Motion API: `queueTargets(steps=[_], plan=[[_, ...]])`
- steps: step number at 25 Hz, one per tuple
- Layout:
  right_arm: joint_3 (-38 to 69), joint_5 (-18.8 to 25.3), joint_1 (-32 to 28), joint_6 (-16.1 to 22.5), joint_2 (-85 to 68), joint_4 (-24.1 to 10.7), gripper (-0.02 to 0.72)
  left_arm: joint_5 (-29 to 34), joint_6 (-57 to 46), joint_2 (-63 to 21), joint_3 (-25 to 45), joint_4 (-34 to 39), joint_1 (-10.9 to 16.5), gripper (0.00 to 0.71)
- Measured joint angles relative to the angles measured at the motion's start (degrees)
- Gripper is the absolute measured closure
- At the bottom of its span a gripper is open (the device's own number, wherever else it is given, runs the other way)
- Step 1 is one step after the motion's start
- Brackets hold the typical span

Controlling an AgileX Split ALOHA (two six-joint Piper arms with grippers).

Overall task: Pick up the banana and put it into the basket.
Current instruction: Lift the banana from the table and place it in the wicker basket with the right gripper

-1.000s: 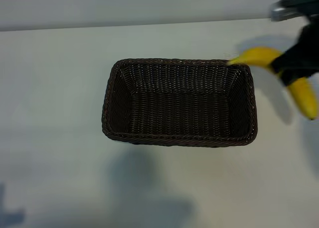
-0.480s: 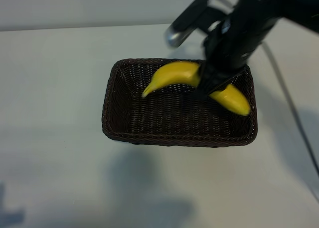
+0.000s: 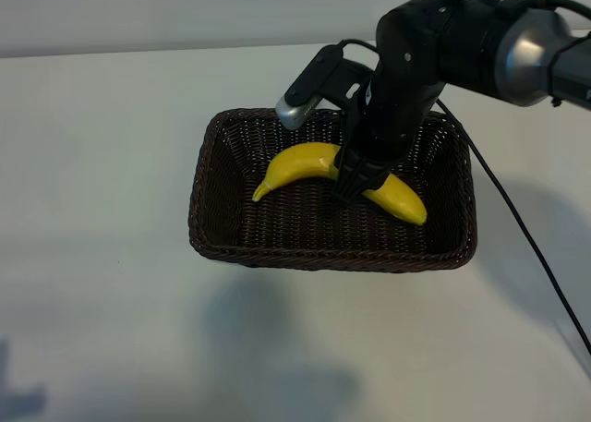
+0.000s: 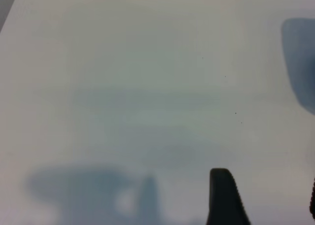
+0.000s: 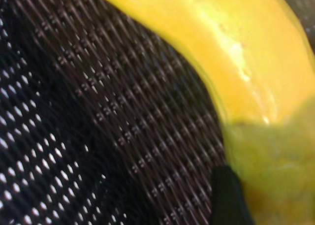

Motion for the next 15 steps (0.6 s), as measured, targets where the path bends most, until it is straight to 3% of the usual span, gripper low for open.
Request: queueTargets(steps=[7, 15], plan=[[0.0, -0.8, 0.0, 0.0, 0.3, 0.0, 0.286, 0.0, 0.0, 0.0, 0.0, 0.0, 0.0, 0.260], [0.0, 0.2, 0.0, 1.5, -0.4, 0.0, 0.112, 0.0, 0.0, 0.0, 0.0, 0.0, 0.0, 0.260]])
